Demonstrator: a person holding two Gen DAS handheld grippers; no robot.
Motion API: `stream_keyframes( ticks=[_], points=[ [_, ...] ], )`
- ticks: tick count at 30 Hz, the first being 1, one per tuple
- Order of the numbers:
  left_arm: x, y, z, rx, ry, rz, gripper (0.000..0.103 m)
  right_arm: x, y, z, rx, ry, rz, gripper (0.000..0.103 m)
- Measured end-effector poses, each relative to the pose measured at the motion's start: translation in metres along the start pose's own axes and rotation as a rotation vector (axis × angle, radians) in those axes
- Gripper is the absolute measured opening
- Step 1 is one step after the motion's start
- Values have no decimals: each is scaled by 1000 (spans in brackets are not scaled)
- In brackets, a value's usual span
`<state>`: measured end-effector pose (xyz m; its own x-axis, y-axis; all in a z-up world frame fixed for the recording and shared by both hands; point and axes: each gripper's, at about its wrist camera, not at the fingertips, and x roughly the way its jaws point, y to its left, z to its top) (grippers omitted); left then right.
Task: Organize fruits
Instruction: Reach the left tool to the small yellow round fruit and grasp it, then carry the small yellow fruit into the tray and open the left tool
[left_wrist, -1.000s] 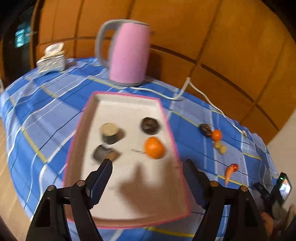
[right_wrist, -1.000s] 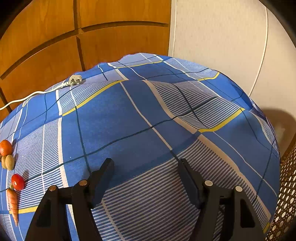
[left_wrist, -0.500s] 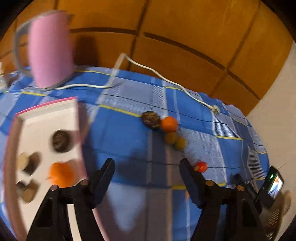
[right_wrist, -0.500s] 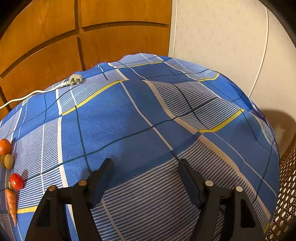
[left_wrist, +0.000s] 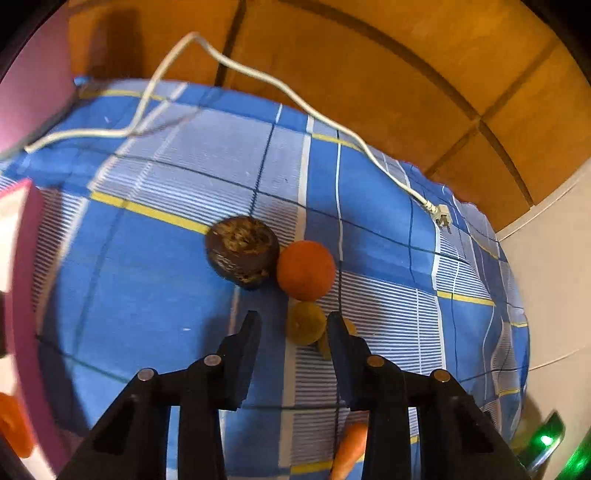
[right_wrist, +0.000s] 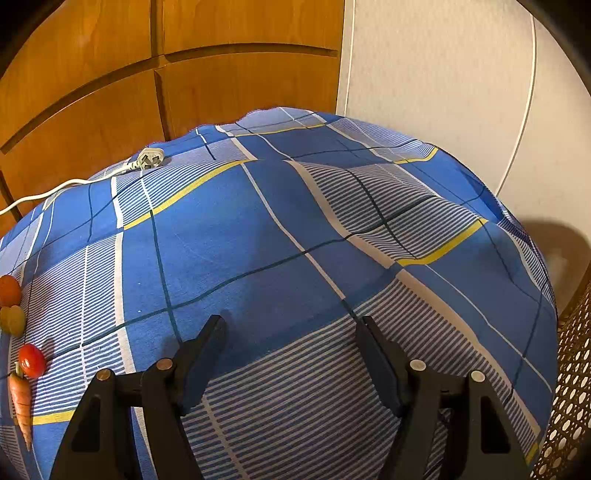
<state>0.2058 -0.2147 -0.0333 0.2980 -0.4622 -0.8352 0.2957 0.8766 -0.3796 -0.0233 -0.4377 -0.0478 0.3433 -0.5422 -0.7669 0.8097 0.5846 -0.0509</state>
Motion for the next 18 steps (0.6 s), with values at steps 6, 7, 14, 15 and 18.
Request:
stream_keyframes(
  ticks=[6,7,14,15,18],
  points=[
    [12,-8,-2,0,-8,-1,38,0,0,0,-3,-2,-3,74],
    [13,-9,-2,0,-14,-2,36,0,0,0,-4,-3,-4,74],
    [14,-17,-5,38,-29,-26,25,1,1,0,-6,-5,-4,74],
    [13,-16,-5,35,-28,-32,25,1,1,0,-5,-5,-4,74],
    [9,-5,-8,-3,-30,-41,24,1,0,0,-4,-6,-2,74]
  ],
)
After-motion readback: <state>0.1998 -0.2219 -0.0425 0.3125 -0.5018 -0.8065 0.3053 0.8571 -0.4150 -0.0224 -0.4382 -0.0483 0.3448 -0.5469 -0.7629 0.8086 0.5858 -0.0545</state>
